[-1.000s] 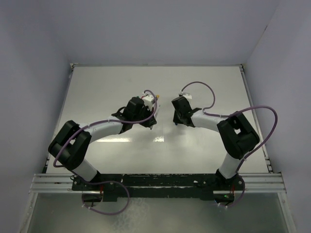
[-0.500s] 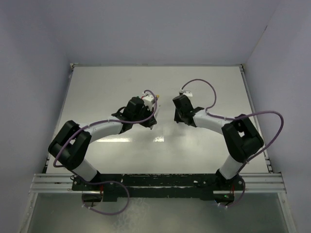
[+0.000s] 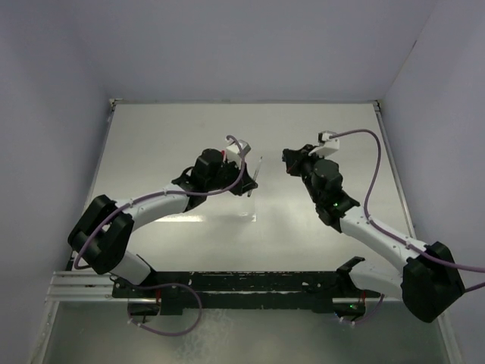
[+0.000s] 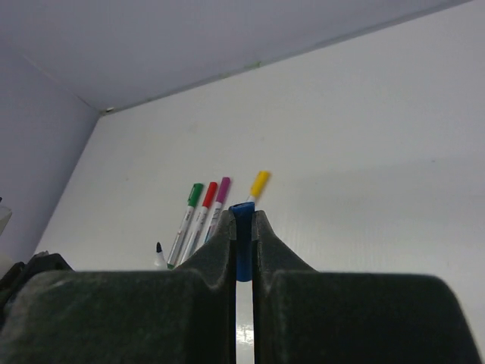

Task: Insert the pens into the pen caps

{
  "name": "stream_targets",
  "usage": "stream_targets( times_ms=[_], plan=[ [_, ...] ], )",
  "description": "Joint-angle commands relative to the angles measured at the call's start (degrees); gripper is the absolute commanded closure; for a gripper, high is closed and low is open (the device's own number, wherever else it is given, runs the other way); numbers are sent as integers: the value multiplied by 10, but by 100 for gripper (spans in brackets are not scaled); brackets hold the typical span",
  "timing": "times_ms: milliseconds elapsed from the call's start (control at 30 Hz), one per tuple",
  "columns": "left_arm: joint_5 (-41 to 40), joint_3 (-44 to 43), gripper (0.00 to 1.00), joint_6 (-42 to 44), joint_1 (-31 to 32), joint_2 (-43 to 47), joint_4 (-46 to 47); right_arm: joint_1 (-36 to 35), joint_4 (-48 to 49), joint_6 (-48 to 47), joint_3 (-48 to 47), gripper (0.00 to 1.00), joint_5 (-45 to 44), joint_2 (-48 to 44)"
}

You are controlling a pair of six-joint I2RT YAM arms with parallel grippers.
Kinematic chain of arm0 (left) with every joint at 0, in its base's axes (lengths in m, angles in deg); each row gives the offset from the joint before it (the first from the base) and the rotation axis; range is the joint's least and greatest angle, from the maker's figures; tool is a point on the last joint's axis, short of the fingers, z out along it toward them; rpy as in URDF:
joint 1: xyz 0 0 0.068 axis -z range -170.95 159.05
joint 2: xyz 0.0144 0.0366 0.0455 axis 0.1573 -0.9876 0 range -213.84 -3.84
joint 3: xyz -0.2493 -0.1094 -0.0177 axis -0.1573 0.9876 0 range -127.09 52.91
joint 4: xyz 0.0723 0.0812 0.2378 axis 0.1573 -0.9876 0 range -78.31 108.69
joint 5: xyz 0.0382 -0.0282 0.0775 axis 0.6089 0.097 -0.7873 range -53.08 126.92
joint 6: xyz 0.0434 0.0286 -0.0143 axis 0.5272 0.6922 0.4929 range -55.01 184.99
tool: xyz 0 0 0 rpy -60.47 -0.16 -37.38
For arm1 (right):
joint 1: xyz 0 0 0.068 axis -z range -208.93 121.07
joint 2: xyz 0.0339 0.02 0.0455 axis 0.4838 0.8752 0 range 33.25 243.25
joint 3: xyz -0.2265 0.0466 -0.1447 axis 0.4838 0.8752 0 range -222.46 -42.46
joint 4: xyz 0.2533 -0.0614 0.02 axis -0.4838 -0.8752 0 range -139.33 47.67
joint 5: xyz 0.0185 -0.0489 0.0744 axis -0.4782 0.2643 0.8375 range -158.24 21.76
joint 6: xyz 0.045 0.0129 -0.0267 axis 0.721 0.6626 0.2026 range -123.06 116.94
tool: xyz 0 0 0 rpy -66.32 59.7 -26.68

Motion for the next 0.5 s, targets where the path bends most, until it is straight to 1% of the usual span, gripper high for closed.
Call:
stream_targets(
  times_ms=[0,100,233,467],
  plan=[
    [36,-9,100,-26,22,32,71,1,191,28,60,100,37,-38],
    [51,-7,100,-40,26,33,88,1,265,44,90,100,60,-48],
    [62,-8,100,-48,28,35,92,1,321,45,105,100,87,-48],
    [64,-7,100,-51,33,37,88,1,341,42,102,100,118,-42]
  ],
)
